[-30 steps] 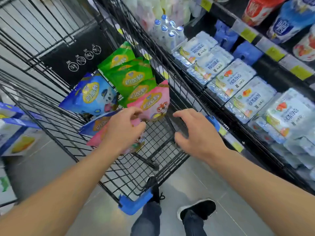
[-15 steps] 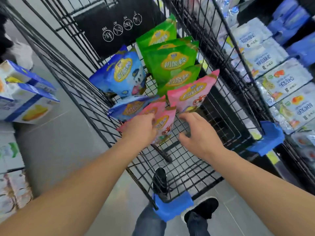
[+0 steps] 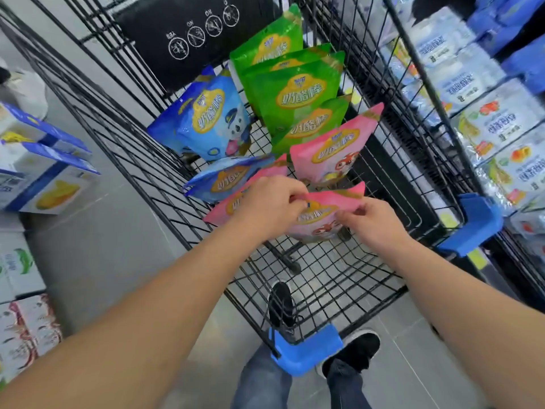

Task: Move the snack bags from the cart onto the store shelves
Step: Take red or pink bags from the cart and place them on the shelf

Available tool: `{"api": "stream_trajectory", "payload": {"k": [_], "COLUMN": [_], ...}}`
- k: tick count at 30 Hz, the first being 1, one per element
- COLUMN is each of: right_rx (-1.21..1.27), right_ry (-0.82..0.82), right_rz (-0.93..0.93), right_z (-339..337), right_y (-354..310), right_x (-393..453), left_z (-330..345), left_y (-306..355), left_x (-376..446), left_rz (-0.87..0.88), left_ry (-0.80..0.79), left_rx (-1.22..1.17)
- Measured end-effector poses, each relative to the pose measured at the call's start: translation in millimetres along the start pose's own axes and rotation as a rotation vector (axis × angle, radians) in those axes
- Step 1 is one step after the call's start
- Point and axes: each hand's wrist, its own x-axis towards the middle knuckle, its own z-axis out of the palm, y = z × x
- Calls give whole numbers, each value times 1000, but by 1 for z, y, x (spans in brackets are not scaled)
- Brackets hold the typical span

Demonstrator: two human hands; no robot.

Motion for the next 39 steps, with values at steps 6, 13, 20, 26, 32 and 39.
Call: {"api": "stream_trajectory", "payload": {"k": [6, 13, 20, 26, 32, 39], "right_rx": [339, 973, 1229, 1190, 1044, 1047], "right_ry": [121, 20, -10, 110, 378, 816], "right_rz": [18, 112, -36, -154, -110, -18], "right_z": [-19, -52, -88, -145, -204, -273], "right_y": [-2, -3, -1, 18, 78, 157], "right_x": [-10, -22, -41, -67, -106, -160], "left_z": [-9, 18, 29, 26, 63, 150], "left_y": [-3, 3, 46, 129, 216, 319], "left_x": [6, 14, 19, 33, 40, 44], "left_rz": [-198, -232, -190, -70, -34, 12], "left_ry": [265, 58, 137, 192, 102, 2], "left_rx": [-325, -814, -976, -1073, -1123, -960]}}
